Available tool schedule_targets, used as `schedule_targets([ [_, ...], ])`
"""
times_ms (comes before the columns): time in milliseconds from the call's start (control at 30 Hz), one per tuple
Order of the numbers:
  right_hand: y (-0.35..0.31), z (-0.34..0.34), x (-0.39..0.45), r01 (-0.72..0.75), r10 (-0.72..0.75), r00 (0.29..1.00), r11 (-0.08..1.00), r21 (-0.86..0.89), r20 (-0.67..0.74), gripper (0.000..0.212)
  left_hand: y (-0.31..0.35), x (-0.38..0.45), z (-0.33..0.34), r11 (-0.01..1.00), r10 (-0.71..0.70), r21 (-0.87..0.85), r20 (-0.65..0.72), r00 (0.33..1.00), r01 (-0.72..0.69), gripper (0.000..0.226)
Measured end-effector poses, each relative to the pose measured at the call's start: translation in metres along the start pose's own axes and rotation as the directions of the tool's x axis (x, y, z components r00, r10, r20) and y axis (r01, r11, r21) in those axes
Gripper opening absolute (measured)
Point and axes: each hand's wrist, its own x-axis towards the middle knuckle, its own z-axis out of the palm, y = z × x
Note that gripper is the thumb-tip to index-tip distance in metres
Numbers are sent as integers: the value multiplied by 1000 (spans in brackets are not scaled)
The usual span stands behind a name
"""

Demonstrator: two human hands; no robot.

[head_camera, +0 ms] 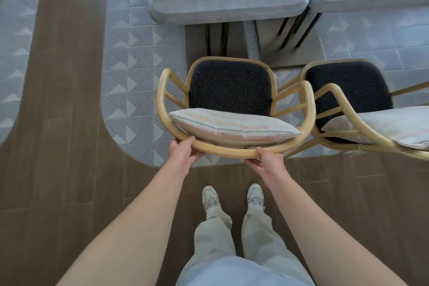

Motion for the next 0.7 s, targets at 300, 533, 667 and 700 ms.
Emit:
schedule_targets([
  [300,-17,-33,5,47,-47,999,998,-29,2,37,-38,-15,15,998,-18,-63,-21,1000,17,37],
  [533,-26,-59,6,50,-46,998,994,-99,40,41,-69,-37,20,993,-24,-117,-63,998,16,45],
  [667,-29,-70,7,54,-45,996,992,-113,83,30,-81,-47,16,997,4,-72,-42,999,-7,57],
  [700,-30,-72,7,48,-39,995,992,-113,88,29,-84,-49,13,999,17,-49,-38,999,-18,55],
])
